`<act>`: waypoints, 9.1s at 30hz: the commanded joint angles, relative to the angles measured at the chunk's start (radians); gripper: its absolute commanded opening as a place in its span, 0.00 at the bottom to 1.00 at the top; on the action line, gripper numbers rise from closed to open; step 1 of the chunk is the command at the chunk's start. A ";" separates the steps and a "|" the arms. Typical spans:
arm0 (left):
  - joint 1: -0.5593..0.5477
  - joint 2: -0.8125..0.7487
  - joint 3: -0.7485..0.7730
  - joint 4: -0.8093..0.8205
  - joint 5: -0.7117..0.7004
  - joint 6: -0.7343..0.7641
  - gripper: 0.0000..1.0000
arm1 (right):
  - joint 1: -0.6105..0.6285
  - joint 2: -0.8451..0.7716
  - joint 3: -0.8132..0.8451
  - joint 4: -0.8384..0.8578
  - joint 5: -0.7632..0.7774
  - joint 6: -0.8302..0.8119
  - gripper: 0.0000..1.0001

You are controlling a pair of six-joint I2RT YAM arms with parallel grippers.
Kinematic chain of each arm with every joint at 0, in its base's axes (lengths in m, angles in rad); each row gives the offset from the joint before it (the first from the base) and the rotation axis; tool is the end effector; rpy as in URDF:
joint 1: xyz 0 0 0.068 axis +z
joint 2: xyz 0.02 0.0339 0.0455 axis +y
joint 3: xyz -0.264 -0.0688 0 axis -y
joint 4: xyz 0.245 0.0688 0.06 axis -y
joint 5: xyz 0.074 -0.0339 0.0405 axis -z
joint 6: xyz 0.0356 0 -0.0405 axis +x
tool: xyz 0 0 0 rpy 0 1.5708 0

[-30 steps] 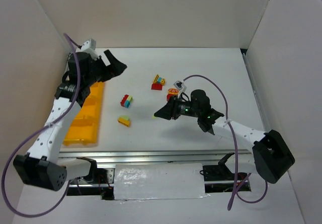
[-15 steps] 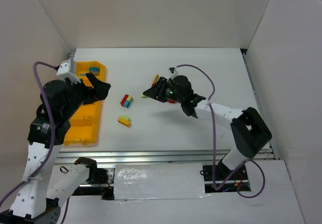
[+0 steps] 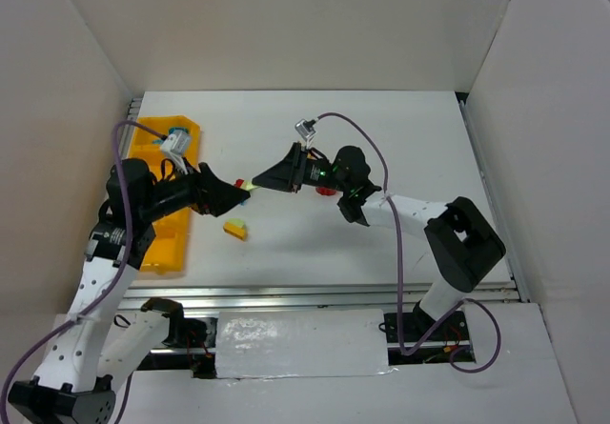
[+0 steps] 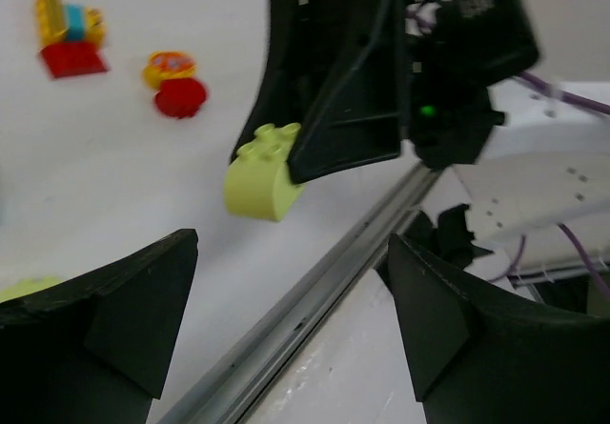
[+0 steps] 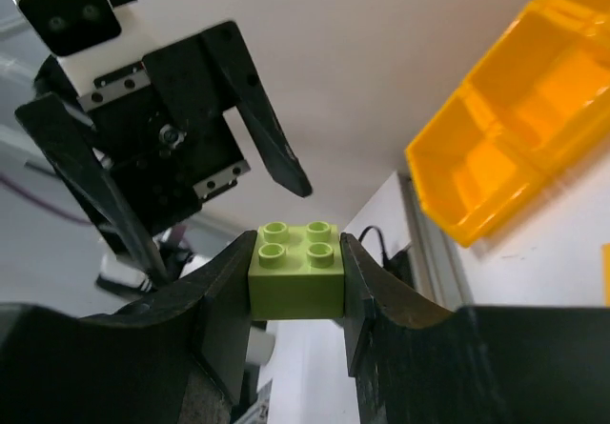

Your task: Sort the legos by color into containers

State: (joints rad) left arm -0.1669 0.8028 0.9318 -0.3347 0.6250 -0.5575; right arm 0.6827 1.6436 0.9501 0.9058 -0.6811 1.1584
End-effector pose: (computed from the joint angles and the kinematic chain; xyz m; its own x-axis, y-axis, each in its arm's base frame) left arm 0.1667 -0.0492 0.3734 -0.5410 -0.3440 -0.7675 0.4870 0.6158 -0.6193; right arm 0.2693 0.2479 0.2877 -0.8210 0.2497 -0.5134 -0.5376 -0.0358 0.8424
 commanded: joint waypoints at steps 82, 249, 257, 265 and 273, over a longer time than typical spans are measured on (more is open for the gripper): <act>-0.373 0.225 -0.031 0.803 -0.023 0.332 0.00 | -0.077 -0.502 -0.004 -0.679 0.043 0.063 0.88; -0.503 0.280 -0.013 0.344 -0.228 0.254 1.00 | -0.195 -0.556 -0.209 -0.617 -0.129 -0.682 0.00; -0.503 0.248 0.013 0.246 -0.069 0.171 1.00 | -0.199 -0.627 -0.206 -0.584 -0.350 -0.700 0.00; -0.505 0.274 -0.051 0.385 0.128 0.096 0.88 | -0.199 -0.622 -0.186 -0.534 -0.382 -0.651 0.00; -0.505 0.292 -0.057 0.468 0.154 0.064 0.40 | -0.196 -0.581 -0.177 -0.530 -0.403 -0.638 0.03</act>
State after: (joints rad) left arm -0.6685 1.0859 0.8696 0.0311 0.7380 -0.4725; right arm 0.4862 1.0500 0.7349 0.3180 -1.0561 0.5095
